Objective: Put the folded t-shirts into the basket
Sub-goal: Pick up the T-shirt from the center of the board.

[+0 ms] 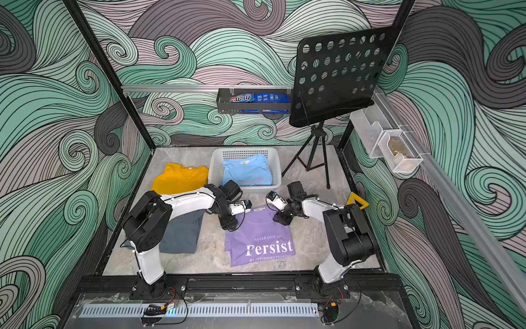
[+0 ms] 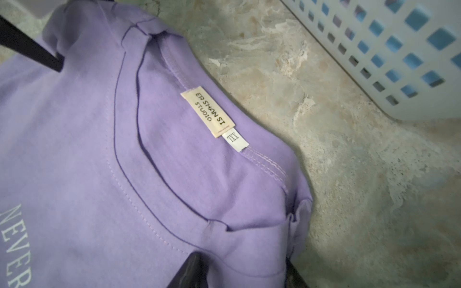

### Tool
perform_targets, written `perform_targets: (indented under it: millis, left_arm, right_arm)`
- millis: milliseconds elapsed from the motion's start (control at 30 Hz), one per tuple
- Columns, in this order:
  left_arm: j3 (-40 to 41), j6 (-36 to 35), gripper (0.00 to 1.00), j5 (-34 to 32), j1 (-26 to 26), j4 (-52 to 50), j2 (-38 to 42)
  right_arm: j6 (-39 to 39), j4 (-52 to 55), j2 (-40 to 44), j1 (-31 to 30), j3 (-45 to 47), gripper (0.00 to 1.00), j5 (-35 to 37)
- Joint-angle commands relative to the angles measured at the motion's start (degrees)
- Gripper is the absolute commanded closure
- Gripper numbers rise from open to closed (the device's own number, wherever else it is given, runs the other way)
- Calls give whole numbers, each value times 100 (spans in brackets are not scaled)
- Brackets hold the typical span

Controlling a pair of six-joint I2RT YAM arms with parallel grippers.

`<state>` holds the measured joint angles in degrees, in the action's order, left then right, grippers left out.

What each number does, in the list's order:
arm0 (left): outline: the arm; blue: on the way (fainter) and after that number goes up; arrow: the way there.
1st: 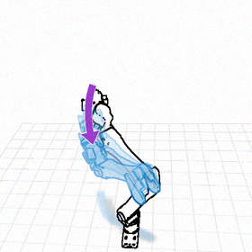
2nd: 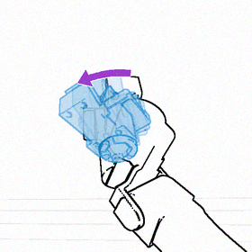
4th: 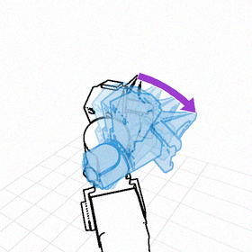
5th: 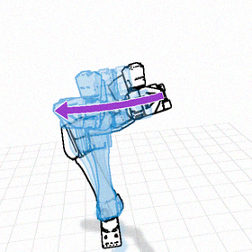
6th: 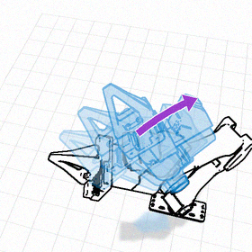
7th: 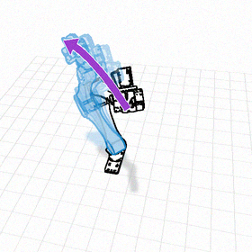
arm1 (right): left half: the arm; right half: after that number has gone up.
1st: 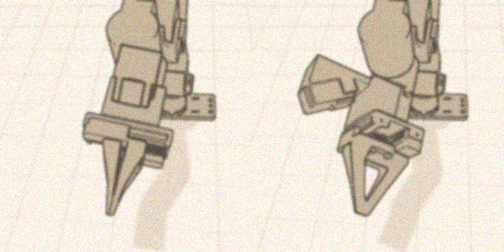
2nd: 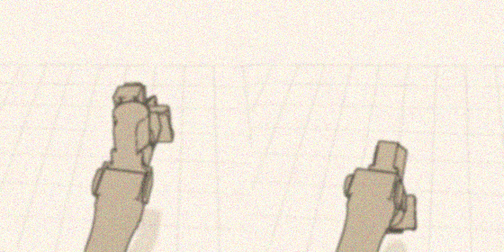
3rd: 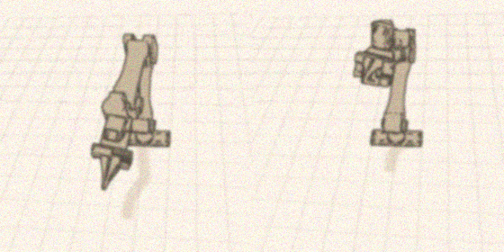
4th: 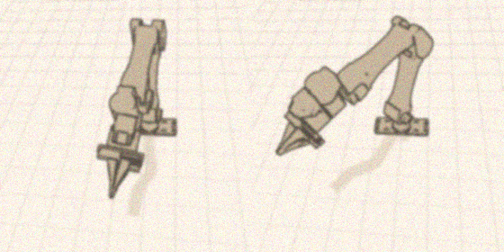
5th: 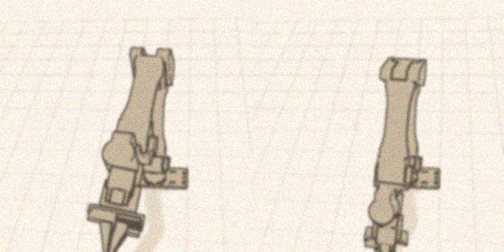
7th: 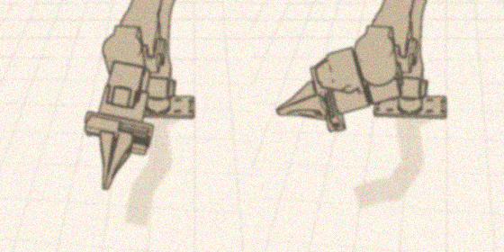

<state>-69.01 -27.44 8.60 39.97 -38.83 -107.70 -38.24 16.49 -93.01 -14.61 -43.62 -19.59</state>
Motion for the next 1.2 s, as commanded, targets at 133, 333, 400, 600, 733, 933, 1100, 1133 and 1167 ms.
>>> perform_targets:
  millis: [133, 333, 400, 600, 733, 933, 1100, 1133, 1167]
  left_arm:
    - [51, 175, 77, -163, 52, 173, 50]
    - [226, 148, 100, -103, 12, 339, 407]
    - [185, 118, 100, -80, -26, 238, 518]
    - [334, -86, 100, 398, -249, 101, 1200]
    - [329, -232, 100, 444, -291, -91, 1744]
    - [72, -317, 100, 99, -359, -488, 2657]
    - [-321, -396, 100, -311, -480, -747, 3336]
    - [-429, -427, 100, -331, -532, -816, 3404]
    - [-557, -452, 100, -354, -598, -869, 3465]
  right_arm:
    - [27, 30, 102, 39, 187, 75, -55]
    - [160, -72, 535, 177, 151, 100, -565]
    - [154, -120, 788, 203, 184, 100, -724]
    - [69, -190, 1652, 208, 295, 100, -1120]
    - [134, -103, 2063, 178, 144, 100, -1387]
    - [461, -283, 2600, -93, -186, 100, -1710]
    - [873, -500, 2831, -323, -728, 100, -1724]
    - [953, -465, 2775, -367, -913, 100, -1719]
    - [1037, -459, 2726, -409, -1078, 100, -1684]
